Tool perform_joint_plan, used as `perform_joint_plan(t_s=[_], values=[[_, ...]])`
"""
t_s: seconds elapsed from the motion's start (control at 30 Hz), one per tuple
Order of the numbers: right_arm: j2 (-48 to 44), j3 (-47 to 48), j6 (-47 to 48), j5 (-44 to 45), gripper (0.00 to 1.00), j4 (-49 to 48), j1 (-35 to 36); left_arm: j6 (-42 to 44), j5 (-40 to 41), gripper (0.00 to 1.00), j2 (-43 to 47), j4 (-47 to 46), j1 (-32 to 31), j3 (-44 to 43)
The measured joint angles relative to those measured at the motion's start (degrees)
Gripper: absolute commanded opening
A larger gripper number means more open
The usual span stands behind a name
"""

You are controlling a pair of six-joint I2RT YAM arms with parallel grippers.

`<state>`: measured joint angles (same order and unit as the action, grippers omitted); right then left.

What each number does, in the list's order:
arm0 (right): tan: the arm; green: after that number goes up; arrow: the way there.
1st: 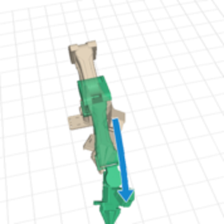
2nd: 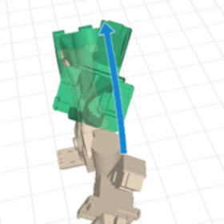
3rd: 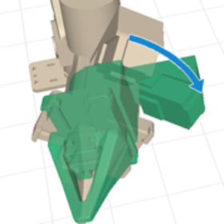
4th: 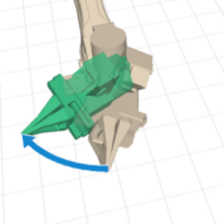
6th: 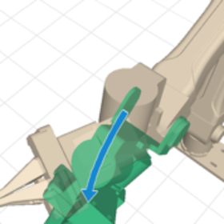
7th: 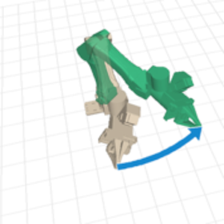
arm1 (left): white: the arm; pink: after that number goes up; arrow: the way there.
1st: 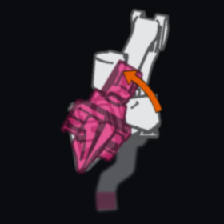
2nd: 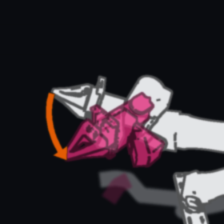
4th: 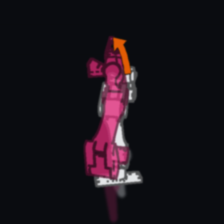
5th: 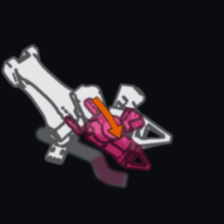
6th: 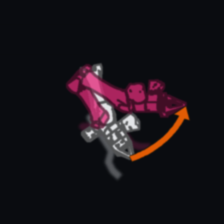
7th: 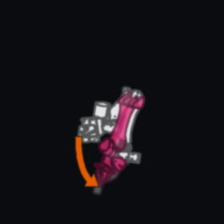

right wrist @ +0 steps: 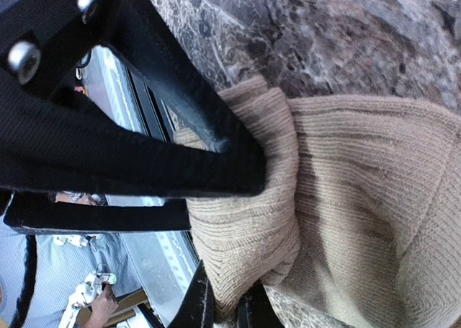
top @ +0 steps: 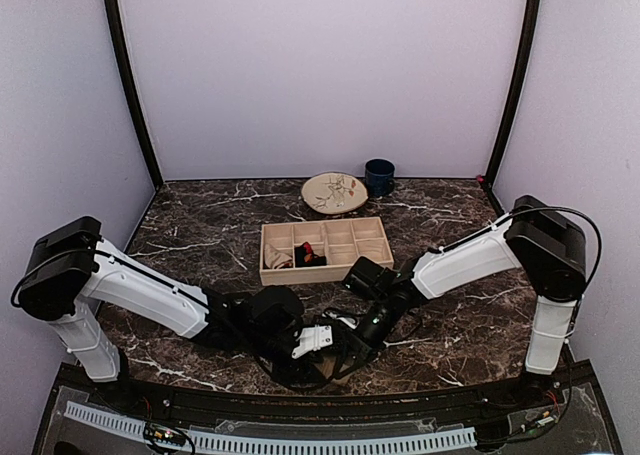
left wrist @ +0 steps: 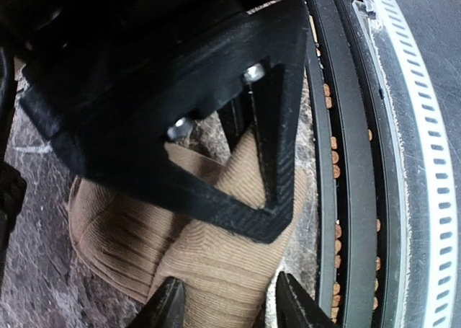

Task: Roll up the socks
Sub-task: Roll the sock at the center of the board.

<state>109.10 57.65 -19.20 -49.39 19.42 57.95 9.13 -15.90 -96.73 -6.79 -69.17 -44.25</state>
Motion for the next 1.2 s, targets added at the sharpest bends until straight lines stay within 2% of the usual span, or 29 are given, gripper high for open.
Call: perform_joint_plan(t_s=[0.17, 0.5, 0.8, 1.2], values=[[0.0, -1.03, -0.9, -0.68, 0.02, -1.16, 0.0, 0.76, 0.35, 0.29, -1.27, -0.52, -0.04, -0.74], [-1.57, -4.09, -3.54, -0.74, 0.21, -4.13, -0.26, 0.94, -0.57, 0.2, -2.8, -1.64, -0.24, -1.57], [-5.22, -8.48, -6.8, 2.43, 0.27, -8.09, -0.44, 0.5, -2.05, 0.15, -3.74, -1.7, -0.28, -2.56], [-8.96, -14.34, -11.39, 4.5, 0.29, -14.53, -2.91, -1.9, -2.97, 0.13, -5.22, -1.75, -0.26, -4.17]])
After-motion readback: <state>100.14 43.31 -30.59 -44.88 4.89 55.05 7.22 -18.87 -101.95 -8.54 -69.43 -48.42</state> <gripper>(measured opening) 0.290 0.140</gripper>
